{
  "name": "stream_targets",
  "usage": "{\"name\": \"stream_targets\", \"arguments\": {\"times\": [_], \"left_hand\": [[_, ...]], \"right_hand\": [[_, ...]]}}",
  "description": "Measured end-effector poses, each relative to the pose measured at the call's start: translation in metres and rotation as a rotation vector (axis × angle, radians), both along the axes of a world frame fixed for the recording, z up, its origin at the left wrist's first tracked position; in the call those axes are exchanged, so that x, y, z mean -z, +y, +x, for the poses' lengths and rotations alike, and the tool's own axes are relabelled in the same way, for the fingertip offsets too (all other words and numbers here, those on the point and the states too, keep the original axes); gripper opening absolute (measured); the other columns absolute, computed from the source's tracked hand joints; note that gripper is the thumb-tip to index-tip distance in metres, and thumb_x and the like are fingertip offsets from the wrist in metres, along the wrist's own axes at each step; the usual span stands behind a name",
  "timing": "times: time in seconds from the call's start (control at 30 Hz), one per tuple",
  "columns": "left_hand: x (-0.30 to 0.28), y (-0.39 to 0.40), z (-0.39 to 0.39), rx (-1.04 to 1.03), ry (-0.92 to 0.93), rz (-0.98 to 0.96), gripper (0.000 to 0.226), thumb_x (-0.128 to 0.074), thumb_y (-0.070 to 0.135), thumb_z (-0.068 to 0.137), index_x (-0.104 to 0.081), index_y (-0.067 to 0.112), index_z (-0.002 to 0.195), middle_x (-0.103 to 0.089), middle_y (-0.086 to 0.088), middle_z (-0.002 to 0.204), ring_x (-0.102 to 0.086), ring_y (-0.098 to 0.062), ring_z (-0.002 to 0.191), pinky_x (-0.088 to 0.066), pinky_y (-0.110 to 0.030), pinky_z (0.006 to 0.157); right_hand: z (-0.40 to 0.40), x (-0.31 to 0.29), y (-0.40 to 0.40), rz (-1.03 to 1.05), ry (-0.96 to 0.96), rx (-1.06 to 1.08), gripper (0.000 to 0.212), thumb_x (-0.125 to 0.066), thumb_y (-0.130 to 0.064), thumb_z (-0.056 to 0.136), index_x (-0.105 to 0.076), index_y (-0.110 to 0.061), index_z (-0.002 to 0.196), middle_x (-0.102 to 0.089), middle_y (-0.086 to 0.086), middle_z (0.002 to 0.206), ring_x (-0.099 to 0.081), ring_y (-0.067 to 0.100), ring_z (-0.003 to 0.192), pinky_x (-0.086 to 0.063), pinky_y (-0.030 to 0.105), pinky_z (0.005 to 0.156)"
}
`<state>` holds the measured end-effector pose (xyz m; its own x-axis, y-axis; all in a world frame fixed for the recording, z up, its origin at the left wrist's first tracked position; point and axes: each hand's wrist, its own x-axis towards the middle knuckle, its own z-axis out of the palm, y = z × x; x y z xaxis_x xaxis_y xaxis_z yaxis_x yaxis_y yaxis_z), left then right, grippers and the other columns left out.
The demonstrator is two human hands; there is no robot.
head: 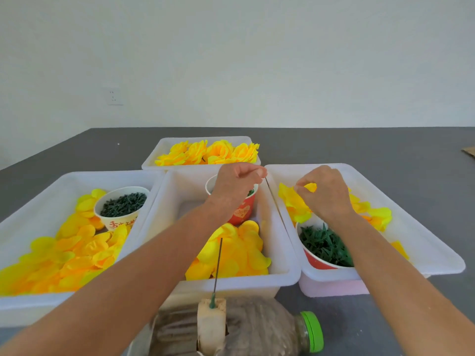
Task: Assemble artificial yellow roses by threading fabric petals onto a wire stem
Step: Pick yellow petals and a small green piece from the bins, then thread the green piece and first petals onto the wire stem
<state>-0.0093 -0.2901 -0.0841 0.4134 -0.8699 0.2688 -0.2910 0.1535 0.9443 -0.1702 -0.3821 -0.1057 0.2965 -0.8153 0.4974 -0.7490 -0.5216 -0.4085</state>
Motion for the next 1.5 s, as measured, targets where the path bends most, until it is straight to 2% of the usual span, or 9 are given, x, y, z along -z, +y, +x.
{"name": "stream_targets", "arguments": {"times": [0.23, 0.37, 0.6, 0.77, 0.87, 0.97, 1.13, 1.3, 1.5], "left_hand": [[-0.02, 0.018, 0.012, -0.002, -0.012, -0.035, 0.015, -0.053, 0.007, 0.093, -0.067, 0.007, 0.086, -0.068, -0.006, 0.08, -0.064, -0.013, 0.067, -0.05, -0.028, 0.072], [-0.019, 0.034, 0.017, -0.03, -0.011, -0.028, 0.016, -0.052, 0.005, 0.093, -0.066, -0.001, 0.093, -0.069, -0.016, 0.086, -0.062, -0.016, 0.064, -0.051, -0.03, 0.072], [-0.008, 0.068, 0.057, -0.154, -0.189, 0.034, 0.015, -0.055, 0.006, 0.09, -0.069, -0.001, 0.089, -0.071, -0.013, 0.084, -0.059, -0.01, 0.063, -0.049, -0.02, 0.07], [-0.011, 0.088, 0.116, -0.378, -0.49, 0.206, 0.019, -0.053, 0.006, 0.088, -0.071, 0.005, 0.083, -0.071, -0.008, 0.089, -0.063, -0.02, 0.08, -0.05, -0.031, 0.079], [-0.009, 0.093, 0.157, -0.562, -0.788, 0.411, 0.019, -0.047, 0.002, 0.083, -0.064, 0.005, 0.074, -0.065, -0.016, 0.084, -0.062, -0.031, 0.087, -0.047, -0.035, 0.068], [0.001, 0.093, 0.185, -0.603, -0.959, 0.652, 0.019, -0.049, 0.0, 0.085, -0.064, 0.006, 0.094, -0.066, -0.012, 0.099, -0.062, -0.028, 0.095, -0.045, -0.029, 0.071], [0.021, 0.085, 0.212, -0.591, -1.015, 0.84, 0.027, -0.056, 0.008, 0.087, -0.057, 0.01, 0.114, -0.06, -0.008, 0.113, -0.059, -0.025, 0.106, -0.045, -0.026, 0.076], [0.028, 0.08, 0.21, -0.606, -1.09, 0.83, 0.025, -0.058, 0.001, 0.083, -0.06, 0.009, 0.107, -0.063, -0.008, 0.107, -0.062, -0.024, 0.098, -0.041, -0.025, 0.068], [0.028, 0.084, 0.212, -0.696, -1.059, 0.726, 0.014, -0.063, 0.011, 0.086, -0.062, 0.009, 0.1, -0.065, -0.01, 0.101, -0.063, -0.026, 0.094, -0.046, -0.028, 0.07]], "right_hand": [[0.013, -0.034, 0.034, -0.044, -0.096, -0.227, 0.01, -0.065, -0.017, 0.084, -0.072, -0.01, 0.081, -0.068, 0.006, 0.094, -0.057, 0.021, 0.09, -0.039, 0.027, 0.082], [0.035, -0.038, 0.073, 0.137, -0.317, -0.507, 0.017, -0.07, -0.01, 0.079, -0.069, -0.021, 0.067, -0.066, -0.008, 0.068, -0.054, -0.007, 0.057, -0.038, 0.003, 0.059], [0.082, -0.029, 0.101, 0.389, -0.486, -0.695, 0.019, -0.069, -0.008, 0.081, -0.069, -0.02, 0.066, -0.061, -0.008, 0.05, -0.05, 0.0, 0.047, -0.04, 0.013, 0.05], [0.109, -0.024, 0.101, 0.436, -0.502, -0.691, 0.017, -0.069, -0.009, 0.081, -0.07, -0.018, 0.067, -0.062, -0.005, 0.051, -0.051, 0.001, 0.046, -0.042, 0.011, 0.048], [0.126, -0.015, 0.104, 0.486, -0.485, -0.699, 0.016, -0.068, -0.009, 0.081, -0.069, -0.017, 0.067, -0.061, -0.003, 0.05, -0.05, 0.0, 0.044, -0.043, 0.012, 0.047], [0.135, -0.004, 0.105, 0.501, -0.423, -0.704, 0.018, -0.069, -0.007, 0.081, -0.07, -0.018, 0.067, -0.062, -0.005, 0.05, -0.052, -0.002, 0.046, -0.042, 0.011, 0.048], [0.139, 0.001, 0.107, 0.432, -0.247, -0.732, 0.016, -0.071, -0.012, 0.08, -0.071, -0.02, 0.066, -0.067, 0.0, 0.06, -0.056, 0.001, 0.054, -0.044, 0.017, 0.054], [0.139, 0.0, 0.106, 0.391, -0.255, -0.703, 0.015, -0.072, -0.013, 0.079, -0.071, -0.022, 0.067, -0.069, 0.003, 0.066, -0.059, 0.01, 0.057, -0.049, 0.028, 0.06], [0.136, 0.002, 0.101, 0.384, -0.304, -0.674, 0.022, -0.073, -0.012, 0.078, -0.07, -0.028, 0.063, -0.068, -0.008, 0.062, -0.057, 0.0, 0.054, -0.049, 0.021, 0.059]]}}
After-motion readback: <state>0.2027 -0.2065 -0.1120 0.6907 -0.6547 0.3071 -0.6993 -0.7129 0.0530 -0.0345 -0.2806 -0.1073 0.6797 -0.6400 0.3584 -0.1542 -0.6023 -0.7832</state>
